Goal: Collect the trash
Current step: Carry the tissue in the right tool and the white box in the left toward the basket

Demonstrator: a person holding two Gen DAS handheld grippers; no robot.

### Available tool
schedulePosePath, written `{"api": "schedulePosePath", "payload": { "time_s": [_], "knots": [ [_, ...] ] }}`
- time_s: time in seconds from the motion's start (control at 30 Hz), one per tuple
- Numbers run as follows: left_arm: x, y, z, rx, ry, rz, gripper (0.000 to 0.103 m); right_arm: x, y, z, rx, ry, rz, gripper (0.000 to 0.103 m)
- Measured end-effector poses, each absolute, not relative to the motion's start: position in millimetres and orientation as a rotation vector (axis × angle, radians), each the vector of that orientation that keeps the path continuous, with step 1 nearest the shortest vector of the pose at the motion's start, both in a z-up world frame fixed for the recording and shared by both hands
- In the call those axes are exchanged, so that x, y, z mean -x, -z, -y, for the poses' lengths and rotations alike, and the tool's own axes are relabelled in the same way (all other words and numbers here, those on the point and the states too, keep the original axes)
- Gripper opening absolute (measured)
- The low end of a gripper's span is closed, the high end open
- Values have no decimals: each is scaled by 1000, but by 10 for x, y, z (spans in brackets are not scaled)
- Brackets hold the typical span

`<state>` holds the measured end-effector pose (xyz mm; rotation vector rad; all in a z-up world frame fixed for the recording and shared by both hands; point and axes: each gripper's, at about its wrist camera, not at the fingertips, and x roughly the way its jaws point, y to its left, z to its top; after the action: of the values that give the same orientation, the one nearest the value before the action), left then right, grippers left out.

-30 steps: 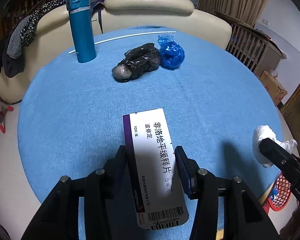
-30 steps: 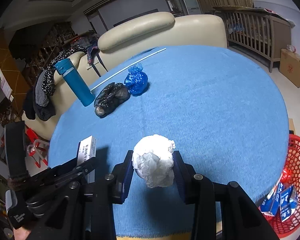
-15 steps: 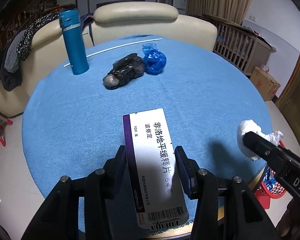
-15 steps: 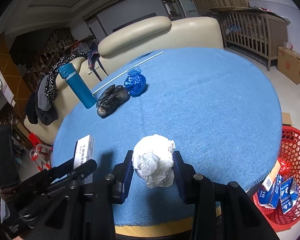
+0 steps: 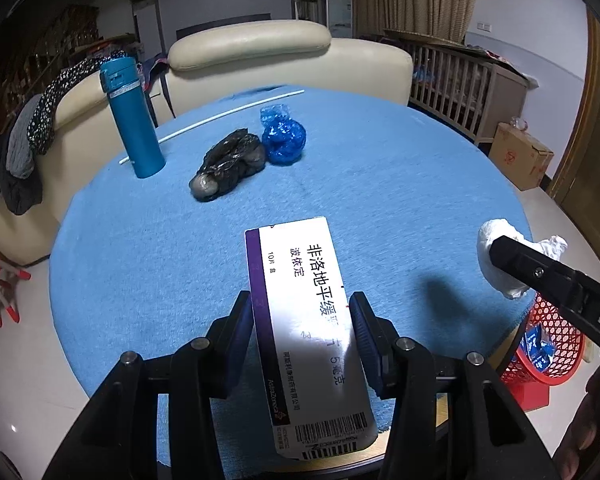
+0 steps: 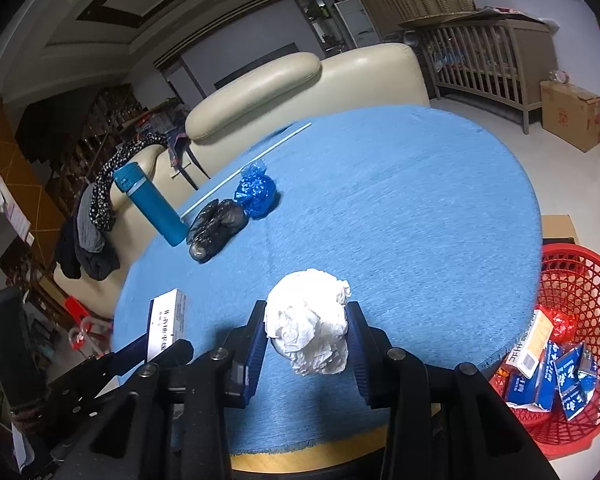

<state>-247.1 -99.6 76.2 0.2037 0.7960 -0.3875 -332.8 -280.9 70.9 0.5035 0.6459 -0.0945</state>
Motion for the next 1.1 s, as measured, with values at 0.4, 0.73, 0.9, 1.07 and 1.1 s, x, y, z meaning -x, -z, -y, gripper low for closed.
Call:
{"api": "schedulePosePath", "payload": {
  "time_s": [0.4,0.73,0.9,1.07,1.1],
  "knots": [
    [2573,-808,1111,-230,411,-765,50,3419,-731,2885,-526,105,-622,40],
    [2604,-772,1203,-243,416,-764,50,3507,-706,2993,-542,126,-607,40],
    [2619,-719,1301,-263,425,-773,50,3610,-688,3132,-562,151,-591,40],
    [2661,-653,1429,-291,442,-781,50,3731,-642,3298,-592,177,-577,40],
    [2666,-634,1460,-297,446,-785,50,3747,-628,3319,-597,180,-577,40]
  ]
}}
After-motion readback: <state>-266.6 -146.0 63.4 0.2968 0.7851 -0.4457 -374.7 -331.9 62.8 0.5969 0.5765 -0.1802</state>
